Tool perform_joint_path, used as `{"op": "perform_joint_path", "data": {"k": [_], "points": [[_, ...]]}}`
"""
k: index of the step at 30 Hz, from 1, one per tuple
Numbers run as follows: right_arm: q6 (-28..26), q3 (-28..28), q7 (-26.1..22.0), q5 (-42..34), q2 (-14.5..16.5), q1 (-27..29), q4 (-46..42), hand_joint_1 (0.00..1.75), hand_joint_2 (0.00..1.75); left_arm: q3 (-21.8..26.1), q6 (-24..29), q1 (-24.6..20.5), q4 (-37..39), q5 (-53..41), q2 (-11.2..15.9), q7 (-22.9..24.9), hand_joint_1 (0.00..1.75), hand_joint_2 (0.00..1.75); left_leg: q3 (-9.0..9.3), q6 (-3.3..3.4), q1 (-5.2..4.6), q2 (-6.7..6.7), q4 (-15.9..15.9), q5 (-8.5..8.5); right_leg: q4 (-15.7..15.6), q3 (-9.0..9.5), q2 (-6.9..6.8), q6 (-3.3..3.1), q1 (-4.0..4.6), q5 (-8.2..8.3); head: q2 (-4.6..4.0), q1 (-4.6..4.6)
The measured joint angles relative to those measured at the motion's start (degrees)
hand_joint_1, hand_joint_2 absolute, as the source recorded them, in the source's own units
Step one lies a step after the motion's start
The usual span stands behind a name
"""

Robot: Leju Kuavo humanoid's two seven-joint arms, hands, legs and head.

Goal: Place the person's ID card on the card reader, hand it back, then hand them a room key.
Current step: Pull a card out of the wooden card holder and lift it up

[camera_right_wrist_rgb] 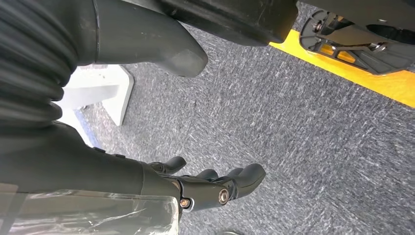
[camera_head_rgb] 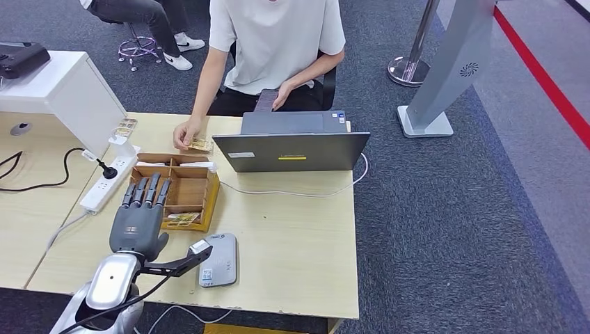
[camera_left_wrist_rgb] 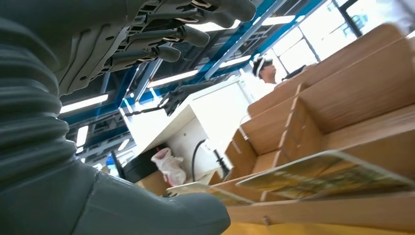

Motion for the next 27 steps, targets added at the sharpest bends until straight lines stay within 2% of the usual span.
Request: {"op": "perform_joint_path", "data": {"k": [11, 27], "points": [[0.01, 1.6, -0.07, 0.02, -0.02, -0.02, 0.02, 0.0, 1.75, -4.82, 1.47, -2.54, 3.01, 0.0, 0.55, -0.64, 0.0, 1.75, 0.0, 0.0, 0.0, 0.01, 0.0, 0.0, 0.0, 0.0, 0.01, 0.0, 0.0, 0.0, -0.01, 0.0], [0.39, 2.47, -0.04, 0.02, -0.02, -0.02, 0.02, 0.0, 1.75, -5.71, 0.28, -3.63, 6.21, 0.0, 0.47, 1.67, 0.0, 1.75, 0.0, 0.0, 0.0, 0.01, 0.0, 0.0, 0.0, 0.0, 0.01, 0.0, 0.0, 0.0, -0.01, 0.0]]}}
